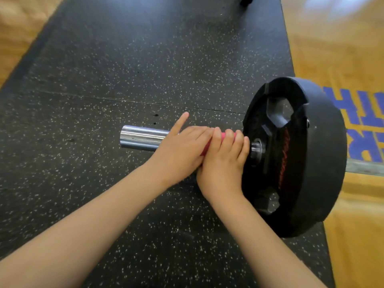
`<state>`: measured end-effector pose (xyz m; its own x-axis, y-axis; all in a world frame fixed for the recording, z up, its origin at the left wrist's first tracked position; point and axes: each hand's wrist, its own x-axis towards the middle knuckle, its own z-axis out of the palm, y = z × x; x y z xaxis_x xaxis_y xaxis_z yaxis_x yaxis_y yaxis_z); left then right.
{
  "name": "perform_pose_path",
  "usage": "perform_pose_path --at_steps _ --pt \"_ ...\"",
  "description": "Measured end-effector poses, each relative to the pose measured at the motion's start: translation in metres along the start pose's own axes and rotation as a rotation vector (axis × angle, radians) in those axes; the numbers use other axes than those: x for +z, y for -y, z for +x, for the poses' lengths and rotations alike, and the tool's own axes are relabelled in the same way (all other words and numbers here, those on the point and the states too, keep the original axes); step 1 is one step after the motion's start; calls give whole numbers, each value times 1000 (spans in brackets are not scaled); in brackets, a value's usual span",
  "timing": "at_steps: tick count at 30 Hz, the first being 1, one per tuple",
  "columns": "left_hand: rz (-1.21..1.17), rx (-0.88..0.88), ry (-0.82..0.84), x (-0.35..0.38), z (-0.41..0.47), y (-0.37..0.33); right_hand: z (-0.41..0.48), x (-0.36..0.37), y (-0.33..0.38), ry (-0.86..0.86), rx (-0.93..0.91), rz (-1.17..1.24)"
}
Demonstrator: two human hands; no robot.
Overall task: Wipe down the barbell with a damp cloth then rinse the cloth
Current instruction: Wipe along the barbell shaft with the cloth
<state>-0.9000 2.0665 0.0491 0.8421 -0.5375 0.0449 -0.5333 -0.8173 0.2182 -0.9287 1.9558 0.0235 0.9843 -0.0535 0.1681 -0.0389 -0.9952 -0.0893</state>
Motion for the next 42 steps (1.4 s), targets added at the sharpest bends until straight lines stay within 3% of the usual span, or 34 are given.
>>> perform_pose_path --at_steps 5,15,21,26,31,35,42 --pt "11 -92 46 -14 -19 29 2 6 36 61 -68 3" --pt "-249 -362 5 -42 -68 98 8 10 135 83 -208 -34" --pt "-629 -573 48 -41 -83 118 10 9 118 77 -307 20" --pt "-931 -648 -14 -23 -85 113 8 8 78 37 -243 135" --pt "-794 -668 -154 -1 -71 101 4 -5 3 117 -175 91" --pt "-655 -657 -287 9 -59 92 1 -8 -6 132 -159 107" --pt "-650 -753 -211 3 -52 99 -3 6 40 40 -147 118"
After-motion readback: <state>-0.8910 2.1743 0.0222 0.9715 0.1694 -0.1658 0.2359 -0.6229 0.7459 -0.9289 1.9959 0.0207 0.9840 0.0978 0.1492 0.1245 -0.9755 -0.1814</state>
